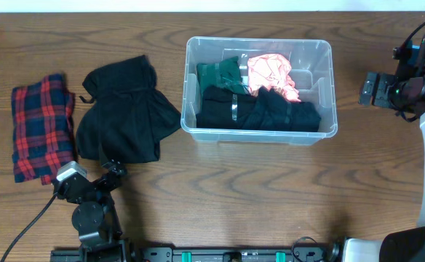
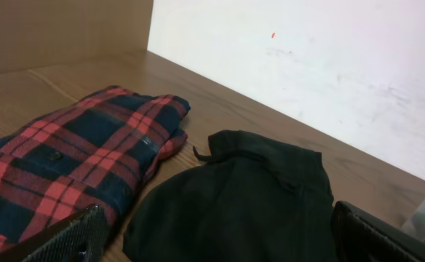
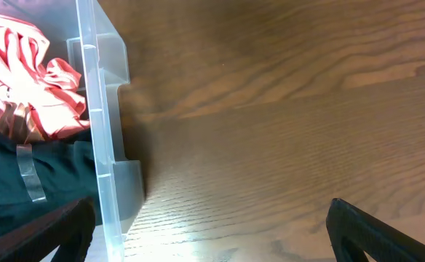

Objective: Pack container
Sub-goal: 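Reach the left gripper up to the black drawstring bag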

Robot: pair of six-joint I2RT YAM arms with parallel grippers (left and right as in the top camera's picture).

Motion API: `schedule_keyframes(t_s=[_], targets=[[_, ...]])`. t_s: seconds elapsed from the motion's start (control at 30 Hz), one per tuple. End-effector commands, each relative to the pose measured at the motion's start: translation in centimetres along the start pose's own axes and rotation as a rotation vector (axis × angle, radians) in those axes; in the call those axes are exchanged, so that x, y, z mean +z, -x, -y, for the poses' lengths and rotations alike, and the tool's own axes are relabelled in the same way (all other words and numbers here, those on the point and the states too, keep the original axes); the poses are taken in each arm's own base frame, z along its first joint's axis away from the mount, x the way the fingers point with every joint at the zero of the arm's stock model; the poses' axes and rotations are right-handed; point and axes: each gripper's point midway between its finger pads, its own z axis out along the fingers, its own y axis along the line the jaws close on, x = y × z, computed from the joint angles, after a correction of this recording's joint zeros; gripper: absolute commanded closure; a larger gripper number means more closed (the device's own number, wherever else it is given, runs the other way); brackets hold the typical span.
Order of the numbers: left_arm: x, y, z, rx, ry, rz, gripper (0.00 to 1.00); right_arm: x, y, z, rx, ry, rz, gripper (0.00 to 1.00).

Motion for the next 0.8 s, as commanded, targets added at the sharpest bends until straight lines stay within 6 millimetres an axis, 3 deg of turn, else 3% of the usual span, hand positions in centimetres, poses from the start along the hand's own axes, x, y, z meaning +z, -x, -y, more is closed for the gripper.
schedule_keyframes(t_s=[0.0, 0.3, 0.5, 0.67, 0.77], targets=[[0.1, -1.6, -1.0, 0.012, 0.042, -0.044, 0.02, 0.1, -0.1, 0.2, 0.019, -0.003, -0.003, 0.01], [0.1, -1.6, -1.0, 0.012, 0.042, -0.044, 0.02, 0.1, -0.1, 0.2, 0.019, -0.003, -0.003, 0.01], [0.1, 0.3, 0.2, -0.026, -0.015, 0.031, 0.02, 0.1, -0.1, 0.2, 0.019, -0.003, -0.003, 0.01], [-0.7, 3.3, 4.3, -0.038, -0.229, 0.107, 0.02, 0.1, -0.1, 0.2, 0.019, -0.003, -0.003, 0.01], [-1.3, 5.0, 5.2, -0.037, -0.256, 0.115, 0.02, 0.1, -0.1, 0.2, 0.019, -0.003, -0.003, 0.01]])
